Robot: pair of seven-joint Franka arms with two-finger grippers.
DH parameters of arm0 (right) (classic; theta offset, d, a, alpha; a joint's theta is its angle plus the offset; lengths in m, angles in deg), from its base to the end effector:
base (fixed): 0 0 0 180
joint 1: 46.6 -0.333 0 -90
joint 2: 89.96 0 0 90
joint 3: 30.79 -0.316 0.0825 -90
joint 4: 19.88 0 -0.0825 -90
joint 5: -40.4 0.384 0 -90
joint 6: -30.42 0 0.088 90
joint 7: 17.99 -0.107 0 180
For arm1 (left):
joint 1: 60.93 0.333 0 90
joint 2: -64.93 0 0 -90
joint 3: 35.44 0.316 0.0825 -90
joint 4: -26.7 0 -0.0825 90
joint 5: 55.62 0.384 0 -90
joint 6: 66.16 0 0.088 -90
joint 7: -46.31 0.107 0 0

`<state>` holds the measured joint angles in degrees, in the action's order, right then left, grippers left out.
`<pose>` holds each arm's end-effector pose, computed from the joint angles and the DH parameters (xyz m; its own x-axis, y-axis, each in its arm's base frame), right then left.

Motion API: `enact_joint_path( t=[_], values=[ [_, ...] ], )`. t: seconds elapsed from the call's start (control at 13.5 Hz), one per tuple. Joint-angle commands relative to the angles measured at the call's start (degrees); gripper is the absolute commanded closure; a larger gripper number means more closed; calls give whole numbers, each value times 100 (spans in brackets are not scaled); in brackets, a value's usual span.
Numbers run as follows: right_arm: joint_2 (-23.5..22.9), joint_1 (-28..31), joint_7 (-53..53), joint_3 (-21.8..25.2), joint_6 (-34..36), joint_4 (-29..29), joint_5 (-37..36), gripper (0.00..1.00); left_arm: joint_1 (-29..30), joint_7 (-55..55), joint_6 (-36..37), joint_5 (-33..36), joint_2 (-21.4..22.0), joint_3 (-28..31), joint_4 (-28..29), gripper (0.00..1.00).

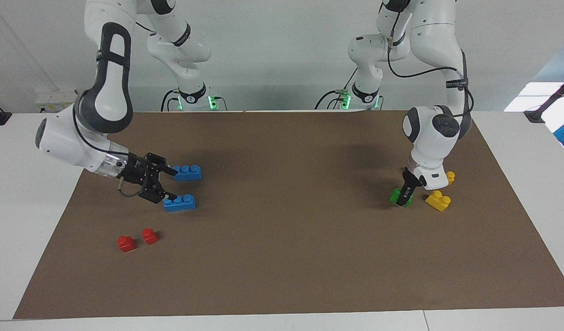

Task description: Remove green block with left arm and hold with right

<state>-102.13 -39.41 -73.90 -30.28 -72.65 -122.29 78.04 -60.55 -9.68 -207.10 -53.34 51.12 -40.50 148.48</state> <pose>0.6045 -0.0294 0.4333 0.2267 -0.7716 -0.5944 -0.9733 -0.2013 -0.1100 0.5789 -0.0465 0.3058 0.6426 0.7640 0.0584 0.7604 -0.6452 0.0744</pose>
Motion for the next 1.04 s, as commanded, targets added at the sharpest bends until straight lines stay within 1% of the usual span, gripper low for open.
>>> enact_joint_path(
  t=[0.0,0.07,0.22,0.44,0.52,0.67,0.74,0.89,0.96],
  values=[
    [511,-278,-18,-42,164,246,-799,1,76,290,30,-79,45,-3,-14,0],
    [661,-453,253,-42,199,360,-1133,1,76,351,205,-70,72,-3,-75,0],
    [1030,-674,920,-42,313,396,-1653,1,76,448,793,-61,230,-3,-399,0],
    [1531,-710,3070,-51,796,396,-2215,0,120,1061,1988,-52,581,-3,-1093,0],
    [1690,-710,3512,-60,910,396,-2583,0,138,1334,2183,-52,704,6,-1252,0],
    [1875,-911,4164,-86,1026,388,-3295,0,138,1607,2630,-35,784,-3,-1691,0],
    [1910,-912,4428,-86,1017,388,-3542,0,138,1826,2911,-35,784,-3,-1945,0],
    [1928,-842,4764,-78,1026,362,-3615,0,138,2606,3404,-43,906,-12,-2359,0],
    [1946,-833,4747,-60,1026,300,-3624,0,138,3054,3554,-43,1020,14,-2413,0]
  ],
)
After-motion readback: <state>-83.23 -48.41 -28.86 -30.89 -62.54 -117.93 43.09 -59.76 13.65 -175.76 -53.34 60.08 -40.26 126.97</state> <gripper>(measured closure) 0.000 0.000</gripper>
